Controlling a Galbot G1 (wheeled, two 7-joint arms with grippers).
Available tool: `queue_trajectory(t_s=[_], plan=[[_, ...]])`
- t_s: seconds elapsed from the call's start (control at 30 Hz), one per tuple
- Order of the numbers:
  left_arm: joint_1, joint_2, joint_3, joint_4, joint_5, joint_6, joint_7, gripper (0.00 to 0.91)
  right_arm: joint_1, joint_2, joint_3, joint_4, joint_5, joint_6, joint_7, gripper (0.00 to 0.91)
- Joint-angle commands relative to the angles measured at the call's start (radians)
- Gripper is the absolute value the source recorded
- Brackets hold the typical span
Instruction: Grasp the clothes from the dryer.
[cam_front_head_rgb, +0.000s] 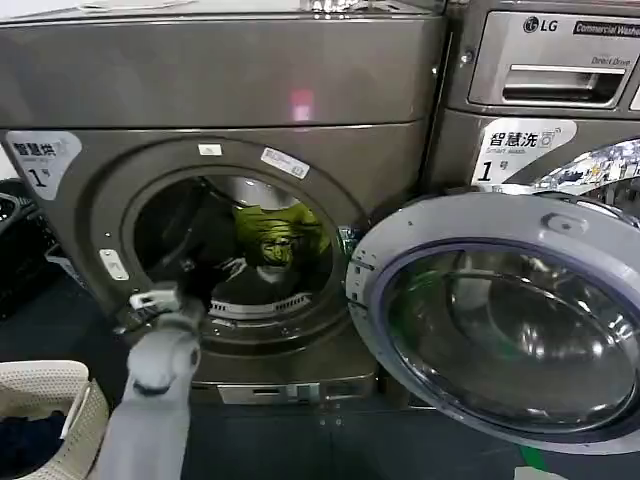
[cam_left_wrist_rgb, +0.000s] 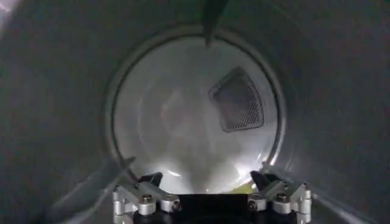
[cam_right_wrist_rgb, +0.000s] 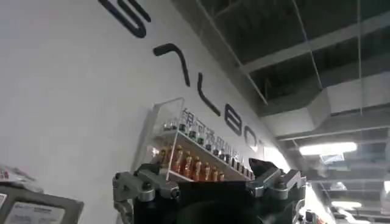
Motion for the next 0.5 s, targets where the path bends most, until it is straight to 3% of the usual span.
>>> queue_trajectory(t_s=[0.03,0.5], plan=[[-0.242,0.000,0.065,0.351,0.016,-0.060,-0.002,0.907,-0.002,-0.013,0.012,-0.007,0.002,0.002,-0.004,0.907],[-0.479,-0.036,0.121,0.697,0.058,-0.146,0.012,0.907,-0.003,-0.024,0.020,-0.016,0.005,0.004,-0.013,0.907]])
